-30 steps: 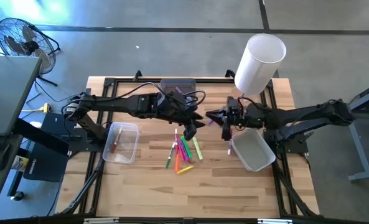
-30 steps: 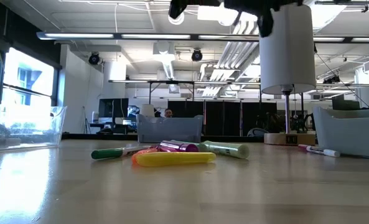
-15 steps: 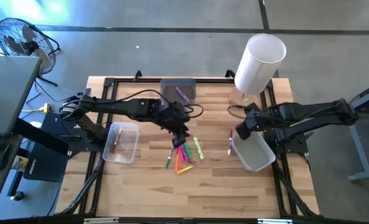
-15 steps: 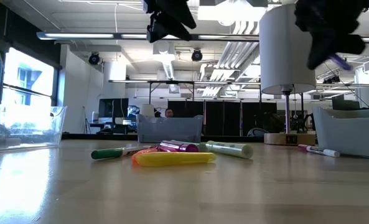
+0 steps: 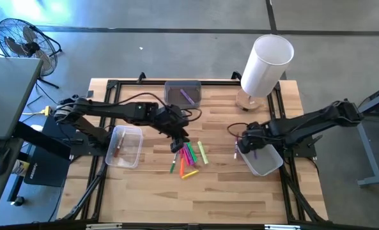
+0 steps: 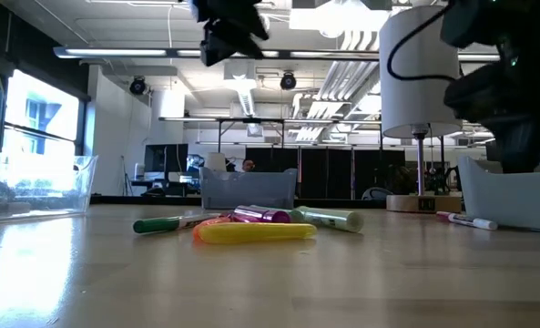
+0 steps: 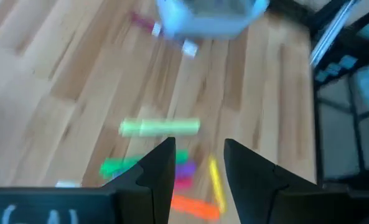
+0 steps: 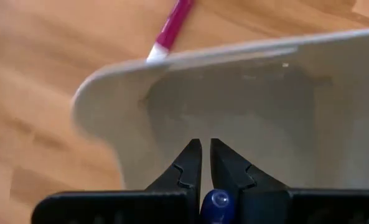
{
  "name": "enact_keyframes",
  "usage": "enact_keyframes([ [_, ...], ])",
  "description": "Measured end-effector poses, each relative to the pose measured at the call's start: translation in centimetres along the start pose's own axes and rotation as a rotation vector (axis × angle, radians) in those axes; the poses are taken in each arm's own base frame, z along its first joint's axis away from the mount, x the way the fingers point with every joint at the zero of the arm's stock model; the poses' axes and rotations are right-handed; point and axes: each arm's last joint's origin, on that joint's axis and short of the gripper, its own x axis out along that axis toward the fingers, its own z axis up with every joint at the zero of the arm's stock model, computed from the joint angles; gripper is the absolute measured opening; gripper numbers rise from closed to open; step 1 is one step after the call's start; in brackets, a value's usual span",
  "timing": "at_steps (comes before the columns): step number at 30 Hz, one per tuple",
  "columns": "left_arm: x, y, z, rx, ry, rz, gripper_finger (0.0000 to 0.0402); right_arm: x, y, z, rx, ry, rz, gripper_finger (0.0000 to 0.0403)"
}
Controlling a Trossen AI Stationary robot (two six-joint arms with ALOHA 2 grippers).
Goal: Pick & Place Markers
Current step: Put the blue pen into the gray bin
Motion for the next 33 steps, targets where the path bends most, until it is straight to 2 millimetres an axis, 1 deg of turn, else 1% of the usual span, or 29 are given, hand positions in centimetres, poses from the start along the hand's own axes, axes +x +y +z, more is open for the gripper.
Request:
enact_keyframes([
  [2,-0.9,-0.1,0.0,0.012,-0.018,-0.007,0.0133,0.8,-0.5,0.3,0.055,-0.014,-0.017,0.0014],
  [4,-1.2,-0.3,0.4,0.018,-0.050,-0.007,0.0133,1.5,-1.1,0.6,0.121,-0.030,-0.037,0.0014],
  [7,-1.7,-0.1,-0.2,0.018,-0.015,0.021,0.0133,2.3,-1.8,1.0,0.201,-0.069,-0.064,0.0014],
  [9,-2.1,-0.3,0.2,0.024,-0.051,0.007,0.0133,2.5,-2.2,1.2,0.239,-0.094,-0.086,0.0015],
  [13,-2.2,-0.1,-0.3,0.027,-0.012,0.023,0.0133,2.5,-2.8,1.7,0.320,-0.149,-0.126,0.0015],
  [16,-2.5,-0.2,-0.2,0.037,-0.025,0.016,0.0133,2.6,-3.2,2.0,0.390,-0.216,-0.155,0.0015],
  [18,-2.4,-0.1,-0.3,0.036,-0.009,0.021,0.0133,2.5,-3.4,2.2,0.428,-0.256,-0.169,0.0015],
  [25,-2.4,-0.1,-0.5,0.040,0.023,-0.004,0.0133,2.5,-3.7,2.8,0.480,-0.273,-0.182,0.0015],
  [29,-2.4,-0.1,-0.7,0.040,0.040,0.002,0.0133,2.3,-3.5,2.9,0.488,-0.244,-0.173,0.0015],
  [31,-2.4,-0.1,-0.7,0.055,0.042,0.002,0.0133,2.1,-3.3,2.8,0.480,-0.208,-0.172,0.0025],
  [33,-2.6,-0.1,-0.8,0.062,0.050,0.004,0.0133,1.9,-3.2,2.7,0.460,-0.164,-0.167,0.0044],
])
